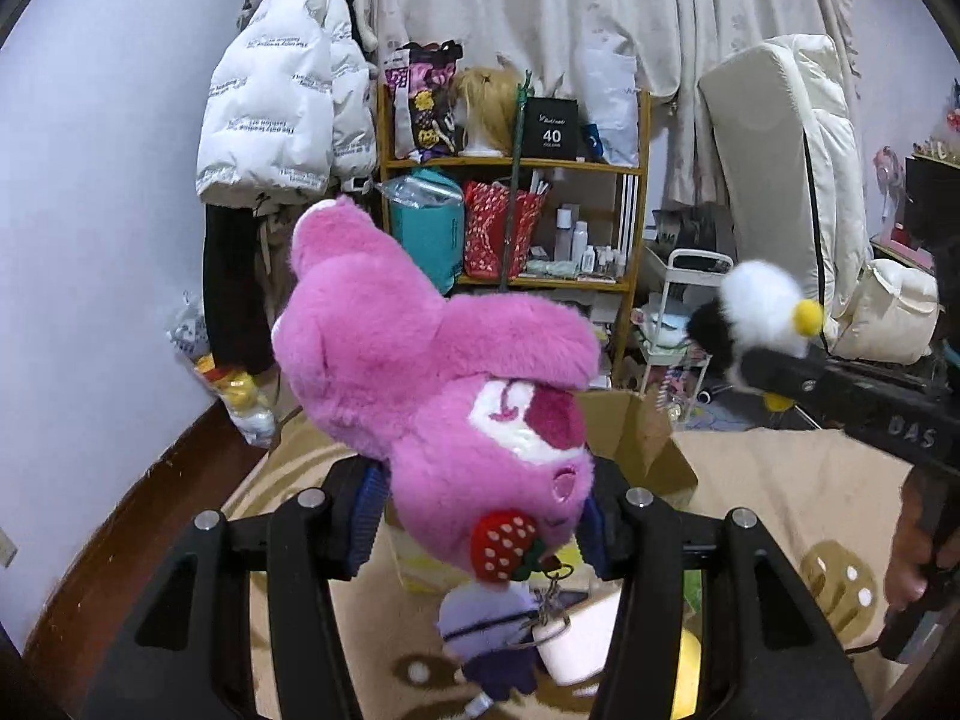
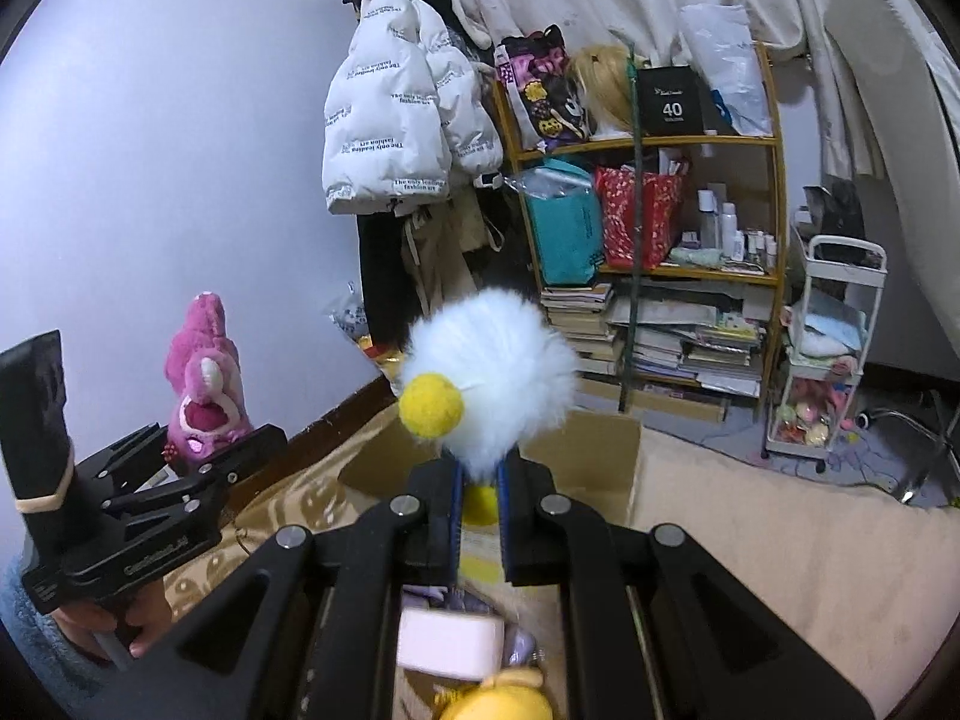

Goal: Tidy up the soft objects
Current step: 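Lift the pink bear with left tool while right tool carries the chick toward the box, then open left tool over the box while right tool releases the chick inside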

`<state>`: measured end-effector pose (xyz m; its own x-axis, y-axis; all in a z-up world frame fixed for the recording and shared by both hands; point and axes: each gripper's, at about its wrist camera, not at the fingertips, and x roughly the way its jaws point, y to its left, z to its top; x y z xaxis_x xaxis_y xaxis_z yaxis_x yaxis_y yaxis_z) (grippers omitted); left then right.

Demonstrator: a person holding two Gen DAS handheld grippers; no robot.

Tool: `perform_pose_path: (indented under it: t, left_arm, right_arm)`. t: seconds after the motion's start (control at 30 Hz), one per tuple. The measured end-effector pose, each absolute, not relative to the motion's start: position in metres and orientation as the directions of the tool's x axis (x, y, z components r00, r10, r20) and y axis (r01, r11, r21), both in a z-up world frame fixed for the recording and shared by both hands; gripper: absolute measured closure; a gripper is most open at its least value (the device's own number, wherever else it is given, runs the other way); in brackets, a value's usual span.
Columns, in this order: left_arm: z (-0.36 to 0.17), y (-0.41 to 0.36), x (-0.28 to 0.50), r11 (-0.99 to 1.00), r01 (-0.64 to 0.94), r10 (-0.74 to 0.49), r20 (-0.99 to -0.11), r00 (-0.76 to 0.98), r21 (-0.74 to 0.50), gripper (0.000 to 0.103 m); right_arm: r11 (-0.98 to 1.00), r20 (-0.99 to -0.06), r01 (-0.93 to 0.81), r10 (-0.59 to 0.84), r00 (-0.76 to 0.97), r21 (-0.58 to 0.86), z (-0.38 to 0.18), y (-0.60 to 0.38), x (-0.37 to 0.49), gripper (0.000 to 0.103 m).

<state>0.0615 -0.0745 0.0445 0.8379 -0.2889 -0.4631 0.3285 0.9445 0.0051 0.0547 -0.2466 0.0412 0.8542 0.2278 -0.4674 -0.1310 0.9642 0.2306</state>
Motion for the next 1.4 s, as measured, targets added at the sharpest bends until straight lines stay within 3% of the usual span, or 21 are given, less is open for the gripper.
perform_pose_path:
  t: [0.23, 0.43, 0.63, 1.1, 1.17, 1.3, 1.4]
  left_arm:
    - [0.029, -0.089, 0.101, 0.941, 0.334, -0.263, -0.499, 0.826, 0.056, 0.051]
    - [0.004, -0.097, 0.130, 0.945, 0.327, -0.262, -0.547, 0.795, 0.023, 0.051]
    - [-0.023, -0.113, 0.142, 0.944, 0.323, -0.227, -0.577, 0.785, 0.068, 0.051]
    - [-0.053, -0.128, 0.160, 0.935, 0.351, -0.219, -0.702, 0.678, 0.047, 0.046]
    - [-0.052, -0.129, 0.160, 0.940, 0.337, -0.209, -0.703, 0.680, 0.046, 0.042]
    - [-0.042, -0.128, 0.152, 0.945, 0.322, -0.206, -0.664, 0.719, 0.055, 0.018]
    - [-0.038, -0.125, 0.152, 0.948, 0.314, -0.206, -0.667, 0.716, 0.043, 0.015]
  right_arm:
    - [0.962, -0.494, -0.131, 0.238, 0.837, 0.241, 0.023, -0.252, 0.092, 0.093]
    - [0.959, -0.532, -0.113, 0.240, 0.812, 0.260, -0.006, -0.260, 0.113, 0.093]
    - [0.957, -0.576, -0.089, 0.239, 0.782, 0.276, -0.039, -0.262, 0.128, 0.092]
    - [0.953, -0.665, -0.045, 0.242, 0.707, 0.298, -0.082, -0.270, 0.135, 0.088]
    - [0.954, -0.666, -0.017, 0.222, 0.712, 0.299, -0.083, -0.273, 0.131, 0.086]
    - [0.949, -0.661, 0.005, 0.217, 0.719, 0.316, -0.081, -0.278, 0.125, 0.081]
    - [0.950, -0.663, 0.001, 0.219, 0.716, 0.313, -0.079, -0.278, 0.121, 0.072]
